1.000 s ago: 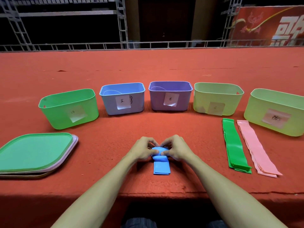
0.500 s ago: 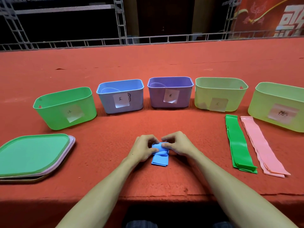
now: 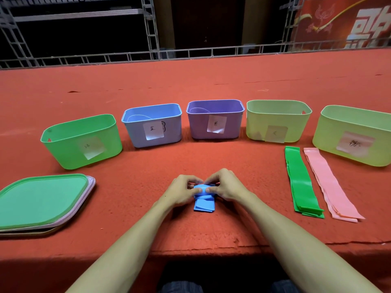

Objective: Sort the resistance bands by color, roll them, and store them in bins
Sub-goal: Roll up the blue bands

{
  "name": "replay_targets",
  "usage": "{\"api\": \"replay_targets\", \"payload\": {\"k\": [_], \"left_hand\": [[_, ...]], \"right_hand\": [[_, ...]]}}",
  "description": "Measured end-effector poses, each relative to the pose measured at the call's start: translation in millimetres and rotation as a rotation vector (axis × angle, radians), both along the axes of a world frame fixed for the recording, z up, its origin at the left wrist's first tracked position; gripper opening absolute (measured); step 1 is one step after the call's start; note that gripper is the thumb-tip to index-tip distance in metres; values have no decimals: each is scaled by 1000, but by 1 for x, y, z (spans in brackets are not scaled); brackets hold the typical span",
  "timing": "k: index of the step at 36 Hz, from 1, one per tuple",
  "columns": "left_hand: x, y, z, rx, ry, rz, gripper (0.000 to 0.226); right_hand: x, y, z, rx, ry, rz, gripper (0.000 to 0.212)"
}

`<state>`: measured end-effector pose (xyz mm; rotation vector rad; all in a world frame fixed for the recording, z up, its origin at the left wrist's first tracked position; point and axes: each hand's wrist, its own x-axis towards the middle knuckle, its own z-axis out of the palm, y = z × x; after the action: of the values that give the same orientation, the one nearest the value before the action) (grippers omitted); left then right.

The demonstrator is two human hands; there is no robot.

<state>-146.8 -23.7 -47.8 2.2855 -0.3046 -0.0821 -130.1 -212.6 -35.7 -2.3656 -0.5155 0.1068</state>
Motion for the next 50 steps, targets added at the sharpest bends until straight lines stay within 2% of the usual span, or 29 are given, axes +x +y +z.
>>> {"api": "replay_targets", "payload": {"k": [8,13,18,22,31,41,45,50], "left_hand": [[-3,-2,0,41,-10,34,22],[-5,-5,3,72,-21,37,21],[-8,-4,3,54,-26,34,25],[-10,-4,4,38,-10,29,28],[-10,1,12,20,54,-26,19],[-21,-2,12,-7,35,-3,25],[-29,-2,8,-64,28,-1,23],[-34,-4,6,-102,-8,14,29]], "right_hand": [[-3,-2,-1,31,30,-11,22],[-1,-1,-6,127,89,-58,7],[0,0,-7,111,115,-70,25],[-4,1,-2,52,106,-39,19],[-13,1,-1,26,16,-4,24],[-22,-7,-15,88,39,-4,33],[-28,-8,-21,240,117,-3,37],[-30,-7,-21,243,101,-42,19]]}}
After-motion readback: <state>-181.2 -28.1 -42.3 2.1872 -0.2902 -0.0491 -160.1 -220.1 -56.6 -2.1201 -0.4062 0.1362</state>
